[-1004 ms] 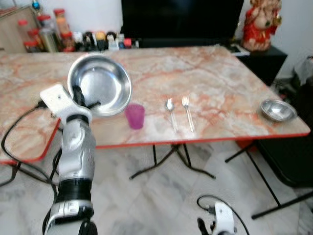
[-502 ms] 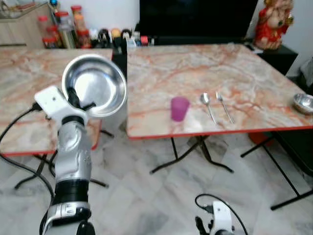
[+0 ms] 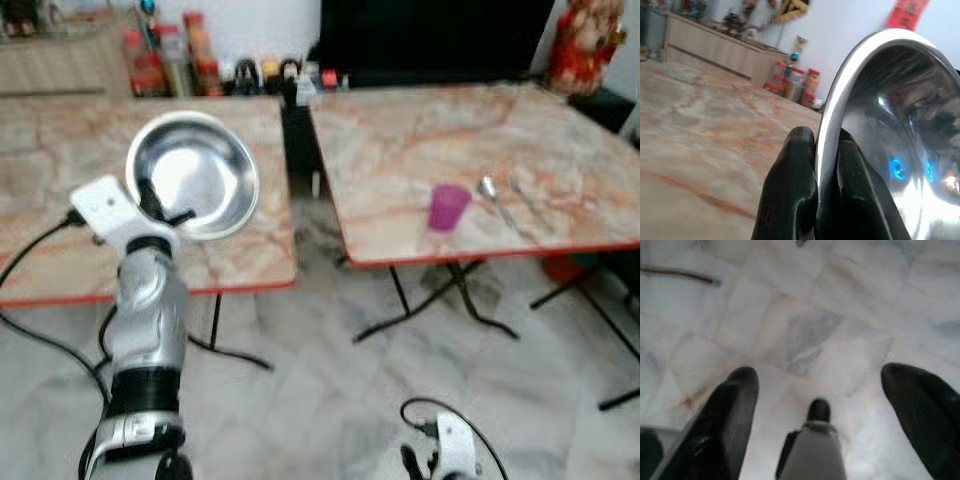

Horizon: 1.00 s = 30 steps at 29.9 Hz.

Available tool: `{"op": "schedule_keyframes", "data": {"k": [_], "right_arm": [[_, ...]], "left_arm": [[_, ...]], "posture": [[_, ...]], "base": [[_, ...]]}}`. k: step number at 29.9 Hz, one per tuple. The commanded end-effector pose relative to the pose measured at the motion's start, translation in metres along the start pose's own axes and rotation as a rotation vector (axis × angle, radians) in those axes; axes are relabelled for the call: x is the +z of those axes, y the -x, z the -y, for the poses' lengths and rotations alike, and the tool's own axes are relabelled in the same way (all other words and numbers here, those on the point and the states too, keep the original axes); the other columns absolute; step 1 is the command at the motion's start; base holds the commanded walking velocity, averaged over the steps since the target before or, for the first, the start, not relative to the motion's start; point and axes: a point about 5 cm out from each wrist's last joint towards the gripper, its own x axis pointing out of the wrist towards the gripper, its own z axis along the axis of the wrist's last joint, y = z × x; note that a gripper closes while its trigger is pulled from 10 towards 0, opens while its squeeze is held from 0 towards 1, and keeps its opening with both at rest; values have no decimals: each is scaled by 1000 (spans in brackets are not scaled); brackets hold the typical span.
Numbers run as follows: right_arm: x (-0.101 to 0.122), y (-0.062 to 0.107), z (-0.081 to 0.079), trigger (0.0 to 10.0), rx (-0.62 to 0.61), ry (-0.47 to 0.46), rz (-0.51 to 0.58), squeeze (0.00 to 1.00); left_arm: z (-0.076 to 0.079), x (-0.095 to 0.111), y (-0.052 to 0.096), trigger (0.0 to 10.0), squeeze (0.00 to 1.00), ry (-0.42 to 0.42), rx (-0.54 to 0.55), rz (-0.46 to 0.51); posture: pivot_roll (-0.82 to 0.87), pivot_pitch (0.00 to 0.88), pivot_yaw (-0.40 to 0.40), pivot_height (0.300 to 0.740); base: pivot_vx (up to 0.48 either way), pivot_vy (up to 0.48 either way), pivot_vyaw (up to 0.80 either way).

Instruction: Setting the table

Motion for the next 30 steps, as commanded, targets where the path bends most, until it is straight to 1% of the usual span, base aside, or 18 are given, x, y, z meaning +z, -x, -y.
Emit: {"op": "schedule_keyframes", "data": {"k": [1,7,15,18,19,21,25,27,30], "right_arm": [[4,-1,-6,10000,15,-5,16,0],[3,-1,-7,10000,16,-7,13,0],[0,-1,-8,10000,17,-10,10,0],[1,-1,-8,10000,18,-10,10,0],[1,-1,-8,10000,19,-10,12,0],[2,-1,-8,10000,19,-11,13,0],[3,-1,-8,10000,17,-14,16,0],[4,-1,-7,10000,13,4,14,0],[6,-1,-7,10000,26,19,23,0]], "left_arm": [[-4,6,-2,10000,0,-6,16,25],[-1,5,-2,10000,0,-5,6,23],[-2,3,-1,10000,0,-17,1,12],[-1,-2,-2,10000,0,-54,-13,-23],[-1,-8,-1,10000,0,-71,-18,-58],[-1,-13,-1,10000,0,-82,-18,-85],[-1,-14,2,10000,0,-64,-21,-93],[0,-14,3,10000,0,-42,-25,-96],[-3,-13,3,10000,0,-56,-10,-95]], "posture": [[81,0,-24,740],[84,0,-22,740],[89,0,-17,740],[92,0,-19,740],[92,0,-19,740],[92,0,-19,740],[91,0,-22,740],[93,0,-25,740],[96,0,-28,740]], "base": [[0,480,0],[0,480,0],[0,461,0],[0,0,0],[0,0,0],[0,0,0],[0,0,0],[0,0,0],[82,0,146]]}}
